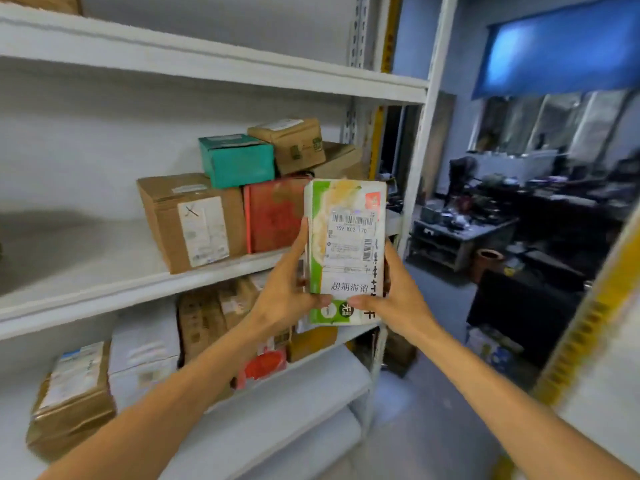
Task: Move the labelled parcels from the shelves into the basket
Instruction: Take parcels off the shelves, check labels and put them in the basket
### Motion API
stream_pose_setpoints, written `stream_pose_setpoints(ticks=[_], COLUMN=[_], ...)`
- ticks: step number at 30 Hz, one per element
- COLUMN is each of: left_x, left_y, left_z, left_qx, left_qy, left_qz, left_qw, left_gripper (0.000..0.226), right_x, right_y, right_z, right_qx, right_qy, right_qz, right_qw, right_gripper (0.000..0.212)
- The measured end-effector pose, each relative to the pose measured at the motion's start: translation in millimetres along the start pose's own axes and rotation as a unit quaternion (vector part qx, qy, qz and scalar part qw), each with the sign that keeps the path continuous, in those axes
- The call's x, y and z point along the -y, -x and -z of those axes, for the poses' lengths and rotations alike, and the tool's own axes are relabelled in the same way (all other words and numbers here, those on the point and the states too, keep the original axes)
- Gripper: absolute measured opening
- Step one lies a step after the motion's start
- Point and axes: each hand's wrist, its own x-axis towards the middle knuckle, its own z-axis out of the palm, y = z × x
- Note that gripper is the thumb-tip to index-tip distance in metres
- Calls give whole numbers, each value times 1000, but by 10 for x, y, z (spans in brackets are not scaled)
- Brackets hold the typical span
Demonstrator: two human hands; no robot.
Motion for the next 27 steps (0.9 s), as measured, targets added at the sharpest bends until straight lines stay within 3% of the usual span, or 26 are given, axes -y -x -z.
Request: stream_pose_setpoints(ticks=[7,13,18,27], left_x=[-382,-1141,-1777,-2757], left_y=[-492,-410,196,1525], left_z=[-1915,-3551,-4671,-5935], left_qx=[197,365,490,667], left_qy=[113,180,195,240], left_qz=[-50,-113,-169,-241], left_qw=[973,906,833,662], left_gripper=[119,118,123,108], right_x=[-308,-186,130,862], right_y=[1155,2489,3692,5340], right_z=[1616,2649,3020,2912], right_qx=[-180,-362,-475,-657], right_qy=[87,174,229,291], right_qz=[-96,-181,-240,-320], right_qw=[975,898,815,617], right_gripper=[117,106,106,109])
